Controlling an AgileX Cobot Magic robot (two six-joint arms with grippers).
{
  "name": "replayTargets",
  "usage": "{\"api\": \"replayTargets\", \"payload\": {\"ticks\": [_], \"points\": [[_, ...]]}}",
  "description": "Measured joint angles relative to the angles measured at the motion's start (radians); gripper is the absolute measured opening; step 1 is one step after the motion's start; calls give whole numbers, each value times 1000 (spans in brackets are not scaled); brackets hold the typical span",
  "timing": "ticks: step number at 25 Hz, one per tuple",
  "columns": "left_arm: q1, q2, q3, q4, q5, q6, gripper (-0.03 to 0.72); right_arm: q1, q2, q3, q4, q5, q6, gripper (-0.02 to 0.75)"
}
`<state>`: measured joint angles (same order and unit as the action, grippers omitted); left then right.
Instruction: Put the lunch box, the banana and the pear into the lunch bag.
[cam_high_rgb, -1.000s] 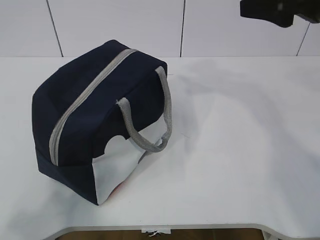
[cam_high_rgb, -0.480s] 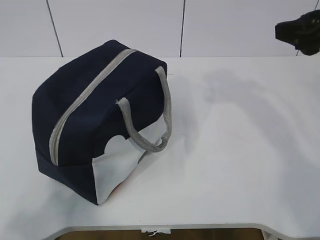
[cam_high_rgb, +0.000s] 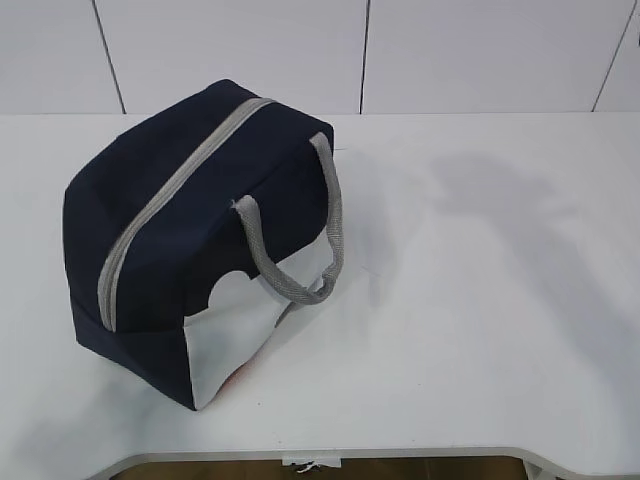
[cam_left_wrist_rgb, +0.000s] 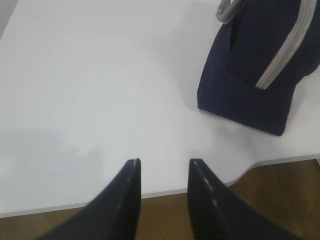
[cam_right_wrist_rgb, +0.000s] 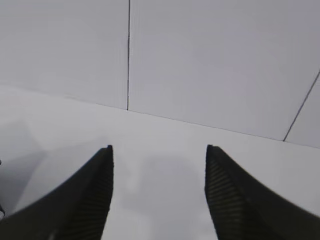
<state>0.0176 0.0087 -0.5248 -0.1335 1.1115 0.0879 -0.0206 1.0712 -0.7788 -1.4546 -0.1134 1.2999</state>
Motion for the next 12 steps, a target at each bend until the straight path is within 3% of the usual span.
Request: {"api": "replayTargets", "payload": {"ticks": [12], "points": [[0,0,0,0,0,0,243,35,-269,189,227,134,-148,454]]}}
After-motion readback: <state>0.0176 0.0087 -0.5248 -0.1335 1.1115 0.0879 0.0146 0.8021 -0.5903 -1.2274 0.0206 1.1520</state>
